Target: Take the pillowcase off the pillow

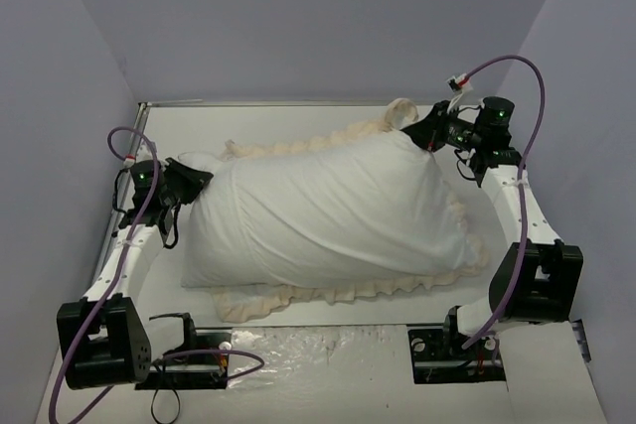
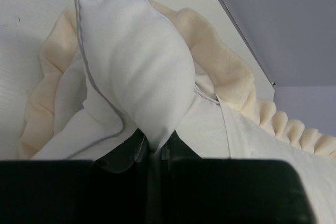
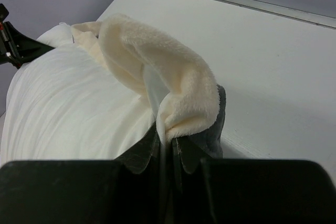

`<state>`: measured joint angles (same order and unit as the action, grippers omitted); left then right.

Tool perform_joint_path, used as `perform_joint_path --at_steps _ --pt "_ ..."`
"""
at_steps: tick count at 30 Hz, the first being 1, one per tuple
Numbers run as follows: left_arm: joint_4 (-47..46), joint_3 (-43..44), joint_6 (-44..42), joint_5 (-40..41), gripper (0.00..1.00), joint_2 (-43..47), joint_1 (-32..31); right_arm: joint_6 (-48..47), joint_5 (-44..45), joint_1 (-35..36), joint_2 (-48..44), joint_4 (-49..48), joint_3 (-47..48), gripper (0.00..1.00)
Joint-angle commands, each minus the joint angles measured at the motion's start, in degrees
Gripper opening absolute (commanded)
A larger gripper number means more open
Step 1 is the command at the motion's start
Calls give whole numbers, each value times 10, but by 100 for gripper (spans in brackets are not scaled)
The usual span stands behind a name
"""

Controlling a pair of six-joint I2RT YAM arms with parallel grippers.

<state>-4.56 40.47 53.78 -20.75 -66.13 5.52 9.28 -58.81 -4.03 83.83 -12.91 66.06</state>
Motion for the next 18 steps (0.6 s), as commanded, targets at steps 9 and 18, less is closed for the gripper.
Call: perform_joint_path --at_steps 9,18 --pt "11 61 -5 -42 2 93 106 -4 17 -46 -79 -28 21 0" --pt "2 7 13 -40 2 122 127 -22 22 -142 -111 -19 -32 0"
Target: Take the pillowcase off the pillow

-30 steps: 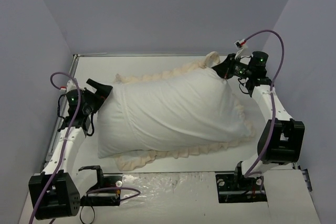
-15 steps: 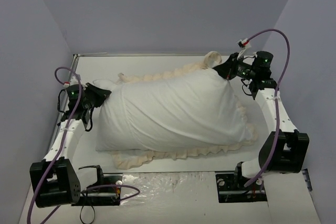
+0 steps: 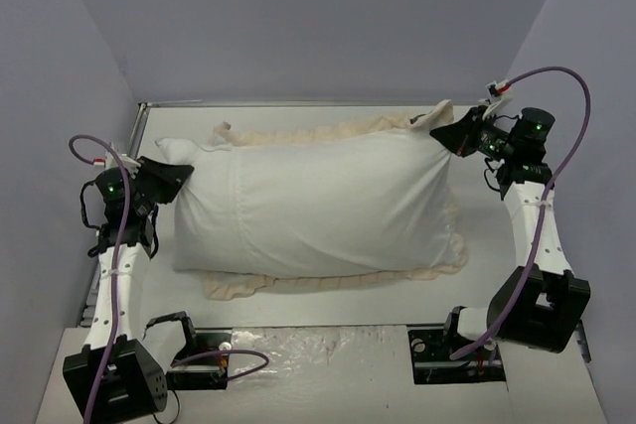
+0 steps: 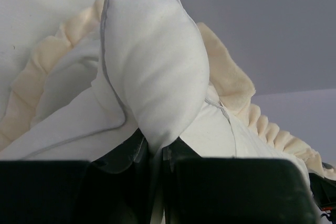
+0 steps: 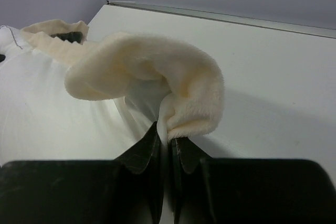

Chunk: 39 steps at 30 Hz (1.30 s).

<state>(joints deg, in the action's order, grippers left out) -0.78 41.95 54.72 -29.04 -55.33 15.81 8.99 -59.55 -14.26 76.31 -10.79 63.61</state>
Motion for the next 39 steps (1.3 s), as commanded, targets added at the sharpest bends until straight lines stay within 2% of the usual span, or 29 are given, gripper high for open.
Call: perform_joint_path --at_steps 1,4,9,15,22,28,33,36,37,38,39 --pt "-35 -9 5 43 2 15 25 -32 37 -45 -39 -35 -12 0" --pt "-34 -3 4 42 2 16 26 -55 65 -64 -49 -24 -32 0" --pt "-28 4 -2 38 2 10 27 -81 57 -82 -45 -4 -56 0" --pt "7 15 -31 57 2 23 36 -109 111 -129 -42 12 -61 0" --pt "77 61 -51 124 2 13 56 -129 217 -166 -41 36 -60 0" --pt "107 95 -68 169 2 -28 57 -137 254 -172 -35 36 -62 0" --pt "75 86 -47 160 2 -67 52 -137 244 -172 -20 36 -58 0" --pt "53 99 -40 138 2 -103 35 -136 156 -168 10 43 -40 0" --pt "50 116 -39 126 2 -128 30 -150 112 -159 21 85 -12 8" --pt "48 127 -40 114 7 -139 25 -188 97 -148 31 109 5 18" --pt "47 138 -41 89 16 -151 14 -206 82 -126 51 145 22 38"
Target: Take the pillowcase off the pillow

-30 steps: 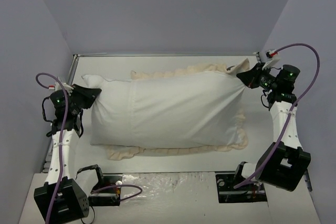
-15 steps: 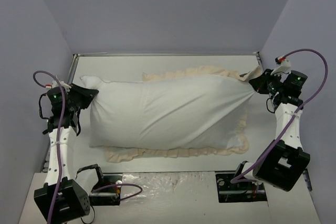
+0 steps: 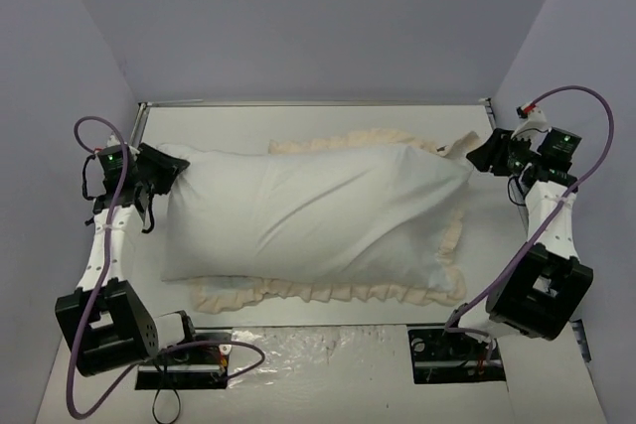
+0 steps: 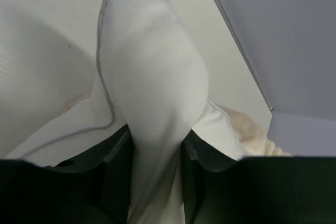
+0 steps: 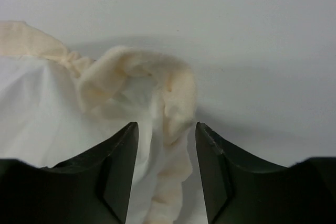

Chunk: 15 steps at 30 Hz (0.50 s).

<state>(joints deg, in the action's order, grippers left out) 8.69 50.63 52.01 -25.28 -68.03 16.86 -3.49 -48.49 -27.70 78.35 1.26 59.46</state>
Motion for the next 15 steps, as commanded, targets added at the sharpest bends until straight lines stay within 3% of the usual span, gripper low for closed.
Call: perform_joint_path --at_steps 1,3,4,7,11,15 --pt "-47 74 -17 42 39 -42 -2 -92 -30 20 37 73 80 46" --pt "-32 95 -33 25 57 -50 -14 -114 -35 40 43 116 111 65" --pt "-21 111 -38 25 70 -47 -15 -120 -40 45 40 127 115 69" --pt "15 137 -73 33 87 -23 -14 -147 -65 54 24 175 126 80" --pt "85 161 -132 54 96 15 -17 -229 -122 73 11 279 129 93" --pt "131 132 -146 75 97 76 -20 -367 -93 145 11 430 111 95"
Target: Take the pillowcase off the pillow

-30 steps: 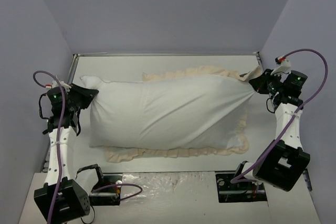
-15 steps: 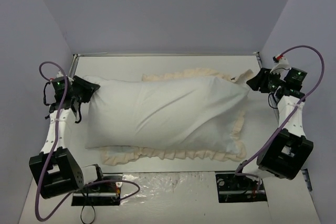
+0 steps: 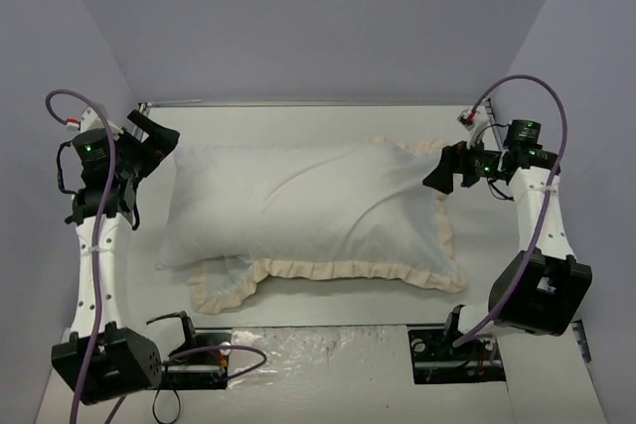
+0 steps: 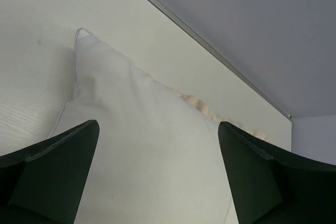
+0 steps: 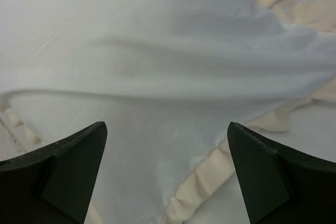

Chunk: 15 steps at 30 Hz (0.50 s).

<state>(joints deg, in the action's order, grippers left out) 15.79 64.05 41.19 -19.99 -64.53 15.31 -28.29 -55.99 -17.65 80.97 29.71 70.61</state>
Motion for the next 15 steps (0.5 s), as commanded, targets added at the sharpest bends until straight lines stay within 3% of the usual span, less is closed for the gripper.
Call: perform_joint_path --at_steps 1,3,7,12,15 --pt "88 -9 -37 27 97 54 -5 -128 -10 69 -20 154 -10 95" --pt "135 -33 -35 33 95 93 -5 -208 4 86 -35 199 -29 95" --pt "215 -66 -23 85 94 161 -5 -501 33 113 -41 381 -49 95" --pt "316 -76 35 132 94 192 -5 -530 83 135 -67 369 -89 94" --pt "318 -81 56 110 94 202 -5 -446 120 196 -74 310 -106 91"
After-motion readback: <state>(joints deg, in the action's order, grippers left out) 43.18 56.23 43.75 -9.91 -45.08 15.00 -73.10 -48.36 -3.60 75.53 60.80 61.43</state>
